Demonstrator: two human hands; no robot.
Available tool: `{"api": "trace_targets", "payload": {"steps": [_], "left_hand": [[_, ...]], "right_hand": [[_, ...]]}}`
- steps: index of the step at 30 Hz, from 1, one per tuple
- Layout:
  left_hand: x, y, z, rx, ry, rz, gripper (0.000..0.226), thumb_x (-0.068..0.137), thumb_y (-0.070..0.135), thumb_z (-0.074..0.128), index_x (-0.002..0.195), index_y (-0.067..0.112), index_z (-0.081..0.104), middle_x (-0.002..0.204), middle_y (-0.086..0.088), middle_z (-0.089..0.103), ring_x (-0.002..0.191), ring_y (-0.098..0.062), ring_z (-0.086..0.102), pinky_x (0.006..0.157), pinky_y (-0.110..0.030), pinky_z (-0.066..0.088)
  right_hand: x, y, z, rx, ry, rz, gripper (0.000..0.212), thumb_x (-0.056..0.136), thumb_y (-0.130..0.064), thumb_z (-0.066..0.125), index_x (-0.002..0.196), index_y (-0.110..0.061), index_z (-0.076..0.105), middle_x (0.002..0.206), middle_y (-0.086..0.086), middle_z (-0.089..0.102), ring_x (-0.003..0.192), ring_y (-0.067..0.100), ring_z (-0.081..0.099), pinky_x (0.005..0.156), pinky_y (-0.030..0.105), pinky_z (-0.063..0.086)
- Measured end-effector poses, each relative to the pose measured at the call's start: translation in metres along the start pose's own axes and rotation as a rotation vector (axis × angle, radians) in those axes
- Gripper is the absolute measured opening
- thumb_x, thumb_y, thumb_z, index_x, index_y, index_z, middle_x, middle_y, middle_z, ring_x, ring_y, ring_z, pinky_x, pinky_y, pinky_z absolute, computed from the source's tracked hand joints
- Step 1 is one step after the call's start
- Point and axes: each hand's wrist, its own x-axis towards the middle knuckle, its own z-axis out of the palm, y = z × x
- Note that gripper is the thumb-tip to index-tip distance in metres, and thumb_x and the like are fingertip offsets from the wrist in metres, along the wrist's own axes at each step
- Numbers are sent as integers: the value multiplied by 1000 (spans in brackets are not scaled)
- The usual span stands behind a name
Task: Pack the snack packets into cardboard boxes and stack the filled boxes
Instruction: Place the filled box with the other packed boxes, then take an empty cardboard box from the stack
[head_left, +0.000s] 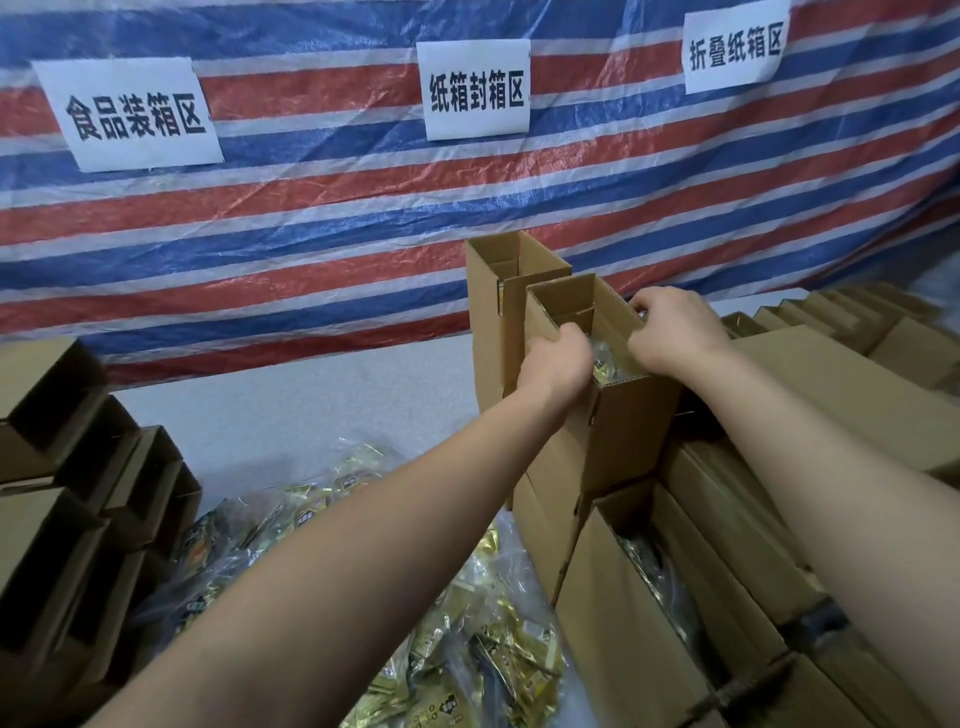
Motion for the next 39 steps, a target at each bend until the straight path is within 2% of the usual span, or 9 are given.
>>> {"api": "trace_targets", "payload": {"steps": [10, 15, 20, 25, 30, 33, 35, 37, 39], "left_hand": [[6, 3, 1, -8, 2, -58, 64, 99, 51, 27, 153, 16, 29, 146, -9, 47, 131, -32, 47, 109, -51, 37], [7, 5, -5, 12, -45, -70, 73, 97, 60, 27, 155, 17, 26, 151, -9, 42, 138, -34, 41, 111, -53, 33], [7, -3, -9, 30, -16, -44, 81, 94, 71, 27, 157, 21, 20, 157, -8, 36, 142, -35, 36, 114, -55, 29], [4, -4, -14, 26, -30, -10, 81, 95, 71, 25, 156, 18, 22, 159, -8, 34, 144, -33, 35, 116, -52, 28], [-6, -6, -28, 59, -42, 12, 80, 98, 68, 23, 157, 15, 19, 161, -11, 28, 146, -35, 31, 116, -53, 28], [-15, -10, -51, 110, -35, 63, 77, 99, 66, 23, 157, 16, 24, 159, -10, 33, 144, -34, 35, 116, -51, 31], [-24, -12, -76, 166, 21, 131, 72, 101, 61, 24, 155, 15, 29, 158, -10, 36, 143, -32, 37, 114, -48, 31], [-31, -16, -107, 230, 104, 182, 68, 102, 57, 25, 152, 11, 34, 150, -8, 45, 136, -28, 44, 110, -43, 36], [-41, -25, -139, 279, 155, 235, 55, 104, 50, 27, 137, 10, 47, 111, 1, 57, 101, -15, 54, 87, -29, 43]], "right_hand": [[10, 7, 5, 45, -24, -7, 37, 91, -8, 61, 127, -15, 64, 118, 11, 64, 91, 22, 51, 71, 31, 42], [16, 12, 8, 74, -60, -13, 31, 97, -21, 56, 127, -14, 62, 105, 7, 61, 85, 20, 53, 54, 25, 35], [21, 11, 10, 38, -35, -5, 29, 99, -35, 53, 116, -14, 64, 87, 0, 54, 66, 8, 44, 51, 23, 31], [23, 7, 8, 3, -25, -31, 27, 97, -37, 54, 112, -15, 62, 83, -1, 50, 64, 5, 42, 50, 24, 31], [16, -3, 2, -35, 2, -42, 28, 98, -35, 54, 114, -13, 62, 90, 1, 54, 72, 15, 48, 52, 24, 34], [6, -14, -6, -23, 49, -71, 24, 99, -34, 53, 112, -15, 61, 95, 3, 58, 82, 18, 52, 63, 30, 43], [-5, -25, -10, 20, 120, -125, 19, 100, -32, 53, 108, -18, 61, 93, 1, 57, 84, 17, 51, 67, 31, 42], [-19, -42, -9, 67, 179, -172, 11, 99, -32, 53, 102, -23, 58, 90, -2, 54, 82, 14, 49, 64, 27, 37], [-35, -66, -2, 120, 196, -198, 7, 99, -33, 54, 97, -26, 57, 86, -7, 53, 75, 9, 49, 58, 21, 33]]}}
